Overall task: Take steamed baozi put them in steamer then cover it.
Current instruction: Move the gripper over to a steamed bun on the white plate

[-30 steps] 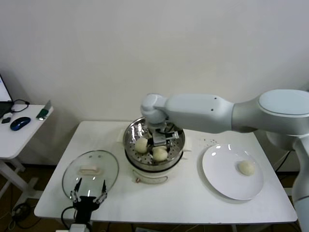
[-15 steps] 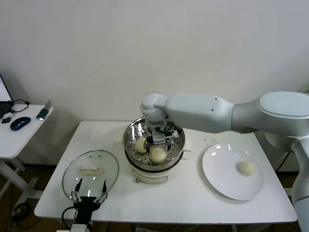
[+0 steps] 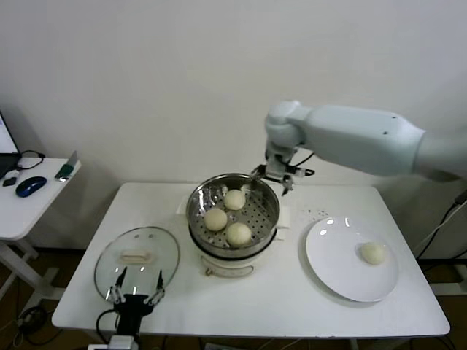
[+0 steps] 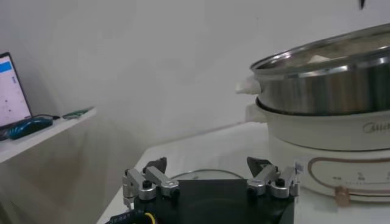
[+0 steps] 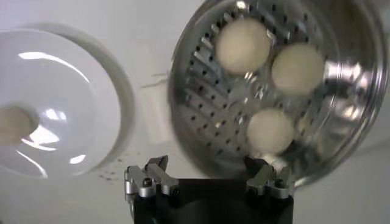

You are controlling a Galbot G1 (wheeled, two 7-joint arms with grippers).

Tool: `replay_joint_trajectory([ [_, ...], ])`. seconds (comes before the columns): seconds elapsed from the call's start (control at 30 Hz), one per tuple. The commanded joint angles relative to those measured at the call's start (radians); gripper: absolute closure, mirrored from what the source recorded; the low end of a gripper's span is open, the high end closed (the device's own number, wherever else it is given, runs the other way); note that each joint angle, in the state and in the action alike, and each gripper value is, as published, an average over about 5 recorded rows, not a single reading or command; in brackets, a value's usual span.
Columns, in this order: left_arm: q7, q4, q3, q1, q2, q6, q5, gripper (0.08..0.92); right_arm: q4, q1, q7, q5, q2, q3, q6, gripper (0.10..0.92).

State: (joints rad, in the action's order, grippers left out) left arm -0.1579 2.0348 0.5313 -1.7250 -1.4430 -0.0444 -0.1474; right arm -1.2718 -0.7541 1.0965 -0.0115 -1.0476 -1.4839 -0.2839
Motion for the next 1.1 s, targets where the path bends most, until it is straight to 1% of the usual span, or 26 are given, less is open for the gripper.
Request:
replay_joint_trajectory([
  [0.03, 0.002, 0.002, -0.003, 0.03, -0.002, -0.011, -0.004, 0.177, -0.011, -0.03, -0.04, -0.21, 0.331, -0.101, 0.339, 0.203],
  [0.23, 0.014, 0.003, 0.001, 0.016, 0.005, -0.002, 0.0, 0.177, -0.006, 0.193, 0.026, -0.128, 0.532, 0.032, 0.4, 0.203],
  [0.4, 0.025, 0.003, 0.002, 0.011, 0.006, 0.0, 0.001, 0.177, 0.057, 0.419, 0.03, -0.037, 0.6, 0.219, 0.389, 0.203],
  [0.57, 0.025, 0.005, -0.004, 0.009, -0.005, 0.0, -0.009, 0.177, 0.149, 0.593, 0.033, 0.061, 0.589, 0.394, 0.359, 0.203],
  [0.7, 0.025, 0.004, -0.003, -0.004, -0.007, 0.005, -0.015, 0.177, 0.202, 0.7, 0.026, 0.091, 0.562, 0.489, 0.356, 0.203],
  [0.9, 0.023, 0.001, 0.005, -0.014, -0.007, 0.008, -0.016, 0.177, 0.253, 0.772, 0.01, 0.128, 0.503, 0.564, 0.341, 0.203],
  [1.1, 0.023, 0.001, 0.005, -0.016, -0.01, 0.008, -0.023, 0.177, 0.286, 0.779, 0.005, 0.139, 0.452, 0.585, 0.332, 0.203],
])
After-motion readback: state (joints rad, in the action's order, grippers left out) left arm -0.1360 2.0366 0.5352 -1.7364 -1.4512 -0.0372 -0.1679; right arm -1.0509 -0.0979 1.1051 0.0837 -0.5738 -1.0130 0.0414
